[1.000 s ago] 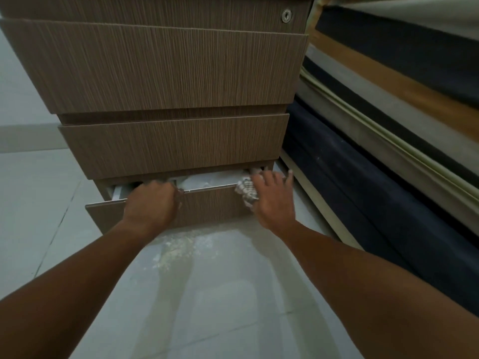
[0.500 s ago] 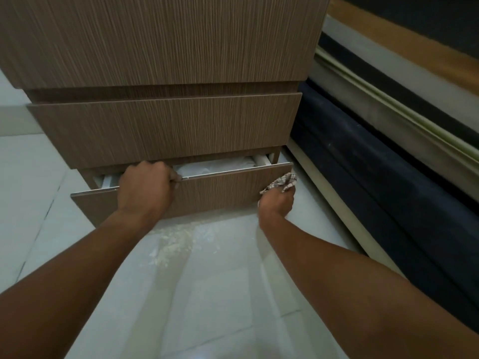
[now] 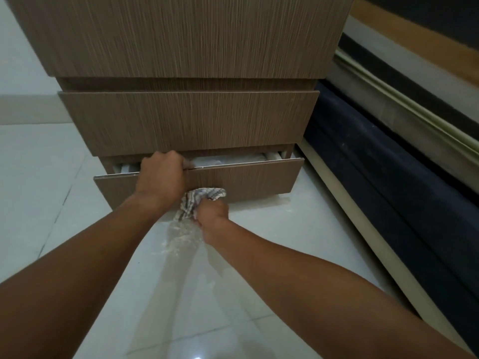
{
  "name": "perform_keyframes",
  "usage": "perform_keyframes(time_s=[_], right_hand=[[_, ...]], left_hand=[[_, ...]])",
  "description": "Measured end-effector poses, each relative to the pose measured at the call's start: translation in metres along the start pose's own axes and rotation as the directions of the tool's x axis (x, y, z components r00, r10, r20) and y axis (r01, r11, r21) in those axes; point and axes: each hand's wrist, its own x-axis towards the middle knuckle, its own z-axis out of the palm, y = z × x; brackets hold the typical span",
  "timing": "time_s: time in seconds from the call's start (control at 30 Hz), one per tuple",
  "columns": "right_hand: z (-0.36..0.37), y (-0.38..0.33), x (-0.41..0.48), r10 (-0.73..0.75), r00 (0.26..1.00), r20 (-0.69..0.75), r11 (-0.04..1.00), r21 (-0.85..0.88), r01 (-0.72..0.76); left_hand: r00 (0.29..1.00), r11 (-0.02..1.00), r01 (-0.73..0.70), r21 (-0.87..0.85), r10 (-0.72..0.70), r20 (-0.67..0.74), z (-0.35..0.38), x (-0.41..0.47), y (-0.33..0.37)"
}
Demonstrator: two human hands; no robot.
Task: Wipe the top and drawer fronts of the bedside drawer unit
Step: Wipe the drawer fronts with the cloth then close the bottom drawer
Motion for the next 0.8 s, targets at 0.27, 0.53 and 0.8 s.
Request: perform_keyframes(time_s=[0.27,0.53,0.8], right_hand=[[-0.060,-0.032,-0.047,-0.824,0.562,0.065,0.531,-0.254,0.808],[-0.073,-0.034,-0.005,-0.878,0.379,0.291,-0.100,-0.887,0.451],[0.020,-0.028,-0.007,-0.760,0.179,0.625,-0.439,-0.696,0.569]], left_hand=[[0.956,0.909,0.264,-0.324,-0.290,-0.035,-0.027,-0.021,-0.027],[0.882,0.881,0.468,-0.072,-0.470,-0.018,-0.038,-0.040,-0.070],[0.796,0.710,0.546,-0.445,-0.605,0.013,-0.033,-0.045,-0.085]])
